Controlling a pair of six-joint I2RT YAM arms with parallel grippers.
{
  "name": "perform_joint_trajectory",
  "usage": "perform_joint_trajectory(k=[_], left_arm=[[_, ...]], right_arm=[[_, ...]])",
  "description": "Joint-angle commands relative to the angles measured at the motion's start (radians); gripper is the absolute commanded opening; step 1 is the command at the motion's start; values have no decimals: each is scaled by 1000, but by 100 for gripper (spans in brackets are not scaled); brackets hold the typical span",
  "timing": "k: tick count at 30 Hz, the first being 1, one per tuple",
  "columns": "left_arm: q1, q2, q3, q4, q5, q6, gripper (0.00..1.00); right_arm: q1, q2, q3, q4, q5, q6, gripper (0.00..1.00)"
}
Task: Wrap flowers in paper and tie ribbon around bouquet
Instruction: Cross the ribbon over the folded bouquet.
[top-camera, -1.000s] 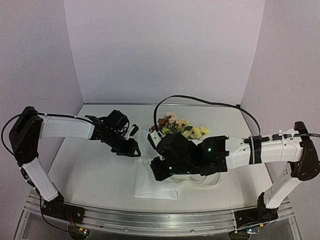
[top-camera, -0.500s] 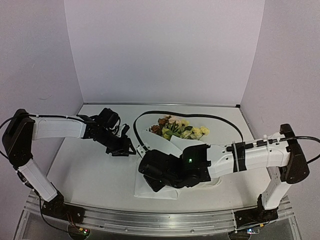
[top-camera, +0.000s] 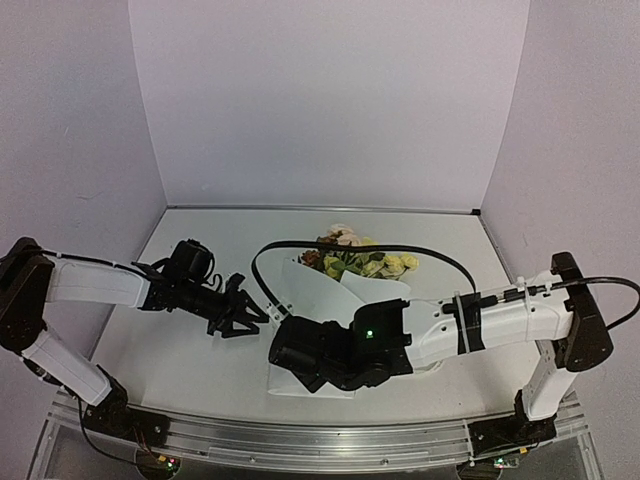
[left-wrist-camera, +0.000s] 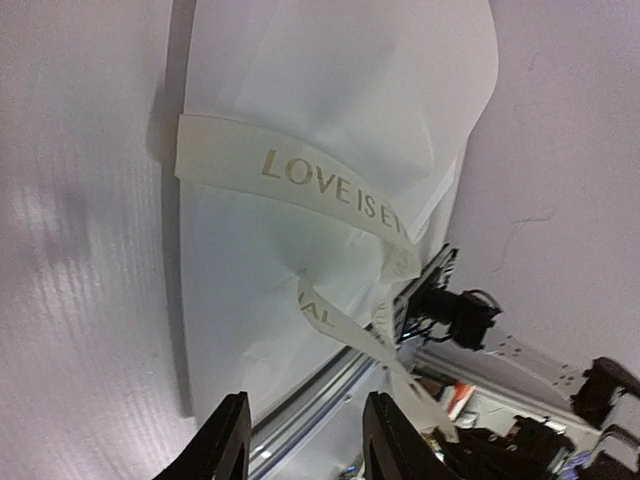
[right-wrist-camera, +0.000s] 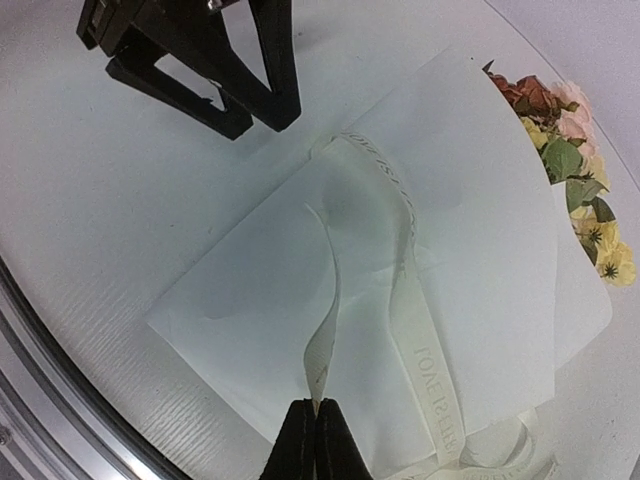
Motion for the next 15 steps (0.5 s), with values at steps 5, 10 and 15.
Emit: perform_joint_trajectory(k=[5, 10, 15], left_arm=[[-1, -40, -199, 574, 45, -578, 52], [-59, 25, -216, 720, -18, -747, 55], [-135, 136, -172, 805, -54, -833, 52]], right_arm=[[1, -1, 8, 19, -29, -26, 0], [1, 4, 10, 28, -38, -28, 0], [4, 6, 9, 33, -38, -32, 0]])
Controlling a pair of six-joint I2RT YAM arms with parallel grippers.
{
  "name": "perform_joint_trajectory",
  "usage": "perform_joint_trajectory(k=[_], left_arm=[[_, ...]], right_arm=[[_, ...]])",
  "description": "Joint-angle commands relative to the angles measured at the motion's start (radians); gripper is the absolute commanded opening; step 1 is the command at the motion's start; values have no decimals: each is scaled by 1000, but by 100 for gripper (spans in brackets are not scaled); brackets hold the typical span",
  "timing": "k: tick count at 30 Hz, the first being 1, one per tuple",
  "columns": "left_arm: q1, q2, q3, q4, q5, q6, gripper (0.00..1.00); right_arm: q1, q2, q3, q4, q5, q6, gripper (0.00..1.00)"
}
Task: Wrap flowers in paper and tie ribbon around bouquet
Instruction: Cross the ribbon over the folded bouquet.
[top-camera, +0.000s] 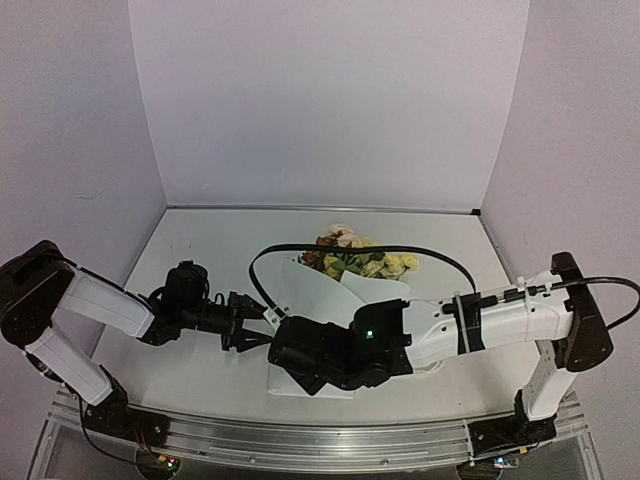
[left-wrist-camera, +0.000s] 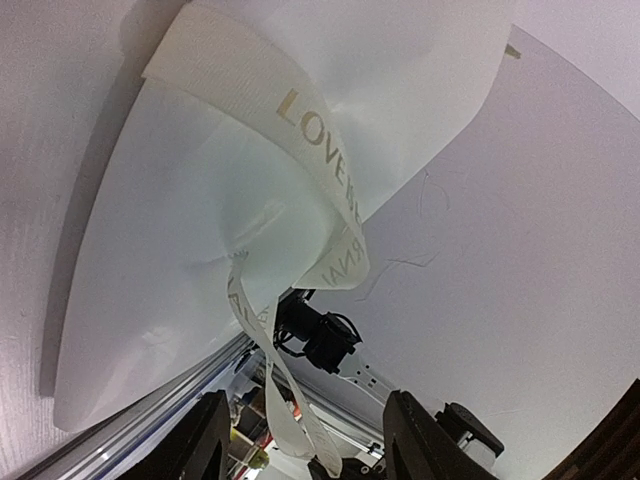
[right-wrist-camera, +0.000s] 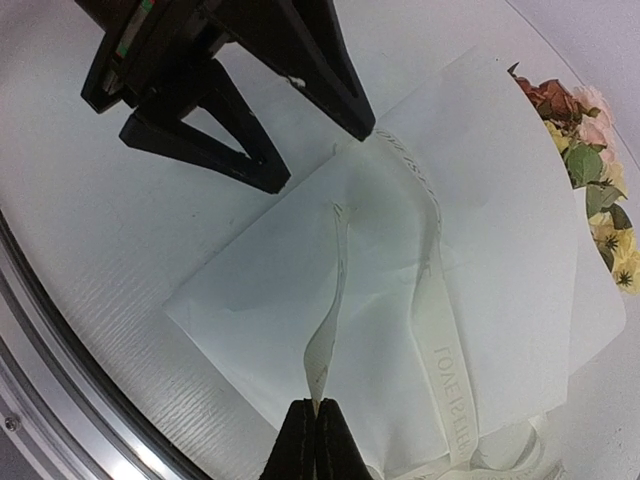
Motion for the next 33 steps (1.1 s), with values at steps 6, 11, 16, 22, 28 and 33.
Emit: perform_joint_trajectory(k=[6, 11, 16, 22, 28, 33], left_arm=[[-63, 115, 63, 187, -50, -162, 48], [-57, 174, 85, 240, -27, -165, 31], [-51, 246, 96, 332, 11, -173, 13], [-25, 189, 110, 219, 22, -64, 11], [38, 43, 257, -297, -22, 297, 28], [56, 96, 472, -687, -90, 672, 39]], right_arm=[[4, -15, -24, 35, 3, -10, 0], [3, -45, -65, 60, -27, -10, 0], [2, -57, -91, 76, -52, -9, 0], [-16, -74, -104, 81, -34, 16, 0], [-74, -94, -80, 50, 34, 131, 0], [-84, -100, -58, 23, 53, 172, 0]])
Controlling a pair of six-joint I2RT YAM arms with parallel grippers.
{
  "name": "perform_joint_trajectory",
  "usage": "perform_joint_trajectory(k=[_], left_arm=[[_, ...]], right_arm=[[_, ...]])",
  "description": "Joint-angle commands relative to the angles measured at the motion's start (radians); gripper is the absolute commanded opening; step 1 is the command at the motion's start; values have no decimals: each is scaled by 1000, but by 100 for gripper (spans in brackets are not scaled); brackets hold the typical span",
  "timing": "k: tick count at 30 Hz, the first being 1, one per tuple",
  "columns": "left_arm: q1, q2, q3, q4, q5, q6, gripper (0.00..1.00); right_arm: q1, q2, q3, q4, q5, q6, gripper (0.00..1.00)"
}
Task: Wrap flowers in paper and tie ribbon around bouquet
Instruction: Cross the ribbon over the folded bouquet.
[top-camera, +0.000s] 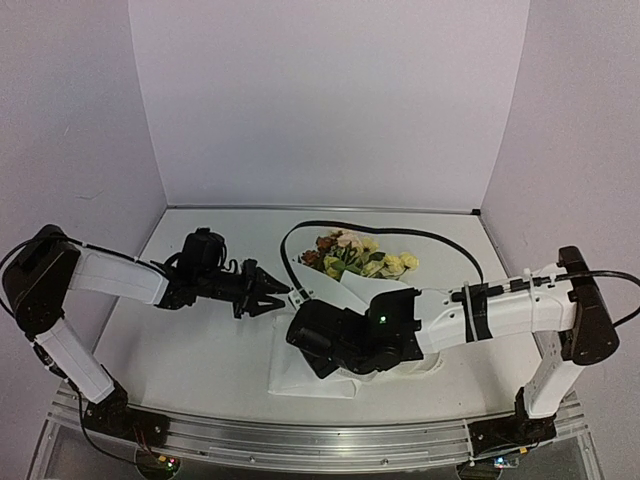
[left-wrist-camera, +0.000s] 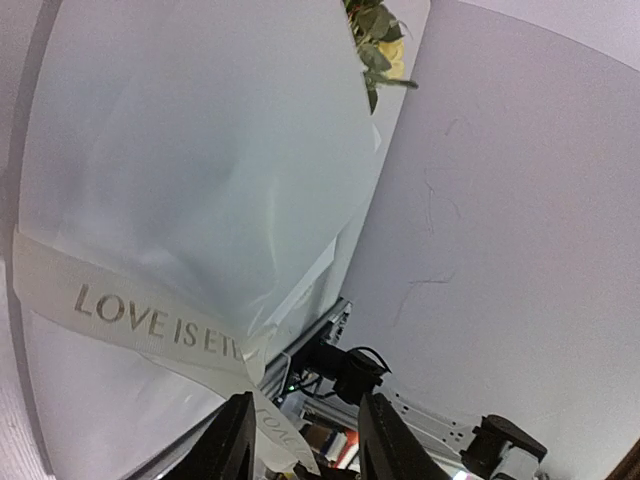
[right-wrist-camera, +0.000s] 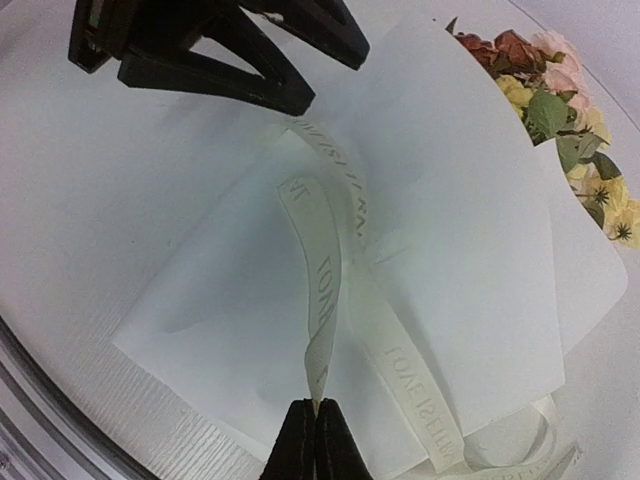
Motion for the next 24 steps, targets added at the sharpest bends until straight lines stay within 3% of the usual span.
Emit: perform_joint_trajectory(k=[1, 5, 11, 15, 24], left_arm=[[10, 34, 191, -461, -86, 437, 39], [-3, 64, 296, -681, -223, 680, 36], [-85, 34, 320, -739, -430, 935, 46], [-163, 75, 350, -748, -533, 1039, 49], [-218, 113, 415, -776, -668, 1203, 55]], right_arm=[[-6, -51, 35, -28, 43, 72, 0], [-9, -61, 14, -28, 19, 108, 0], [-37, -100, -28, -30, -30, 244, 0], [-55, -125, -54, -30, -68, 321, 0], [-57, -135, -68, -15, -129, 369, 0]])
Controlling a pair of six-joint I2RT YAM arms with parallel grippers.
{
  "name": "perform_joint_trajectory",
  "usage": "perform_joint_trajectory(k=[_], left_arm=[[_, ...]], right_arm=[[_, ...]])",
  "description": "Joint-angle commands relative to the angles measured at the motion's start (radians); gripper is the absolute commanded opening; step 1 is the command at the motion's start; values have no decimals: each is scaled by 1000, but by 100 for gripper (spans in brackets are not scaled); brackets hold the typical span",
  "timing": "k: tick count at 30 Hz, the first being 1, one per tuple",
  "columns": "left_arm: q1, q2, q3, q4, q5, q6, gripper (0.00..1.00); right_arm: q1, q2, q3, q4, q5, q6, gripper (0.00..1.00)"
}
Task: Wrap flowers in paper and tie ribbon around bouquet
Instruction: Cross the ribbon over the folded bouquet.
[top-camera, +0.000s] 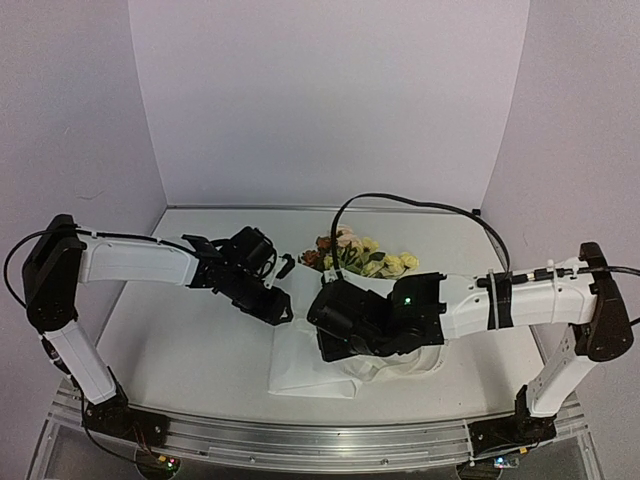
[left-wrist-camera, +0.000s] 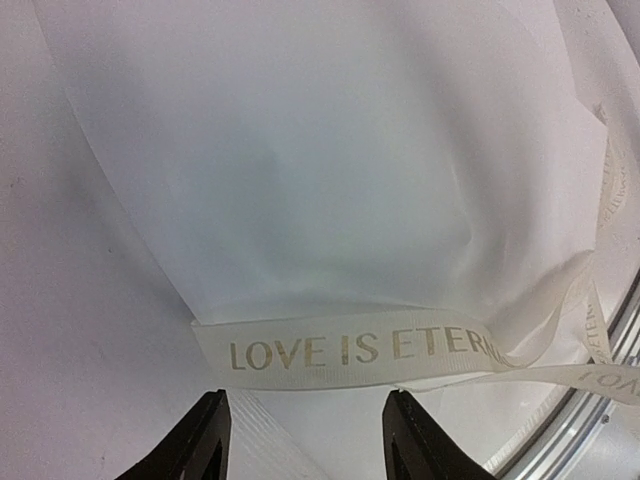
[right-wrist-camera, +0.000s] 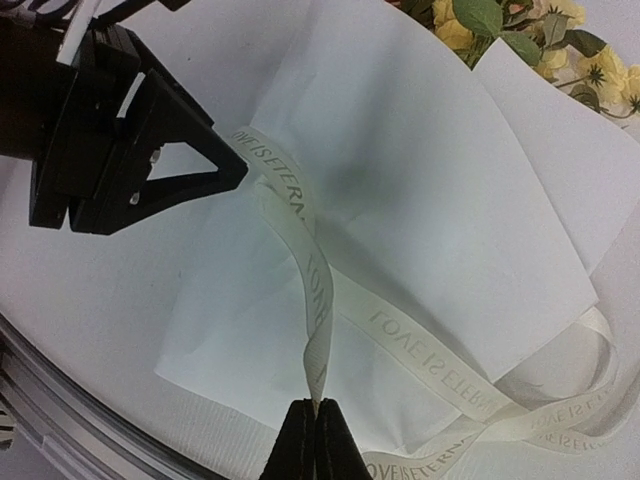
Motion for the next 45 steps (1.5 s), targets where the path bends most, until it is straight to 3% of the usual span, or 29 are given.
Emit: perform_joint_trajectory(k=[1, 14, 29, 33, 42, 45], left_arm=[[-11, 29, 83, -41, -122, 144, 54], [-16, 53, 121, -38, 80, 269, 56], [-17, 130, 170, 0, 142, 276, 53], [-17, 147, 170, 12, 150, 274, 45], [-18, 119, 160, 50, 115, 251, 6], [-18, 93, 143, 72, 114, 240, 0]], right_arm=[[2, -43, -19, 10, -36, 46, 0], [-13, -68, -54, 16, -73, 125, 0], [-34, -68, -77, 22, -74, 188, 0], [-44, -68, -86, 39, -81, 208, 0], [-57, -54, -96, 78, -90, 241, 0], [-70, -55, -114, 111, -75, 274, 0]])
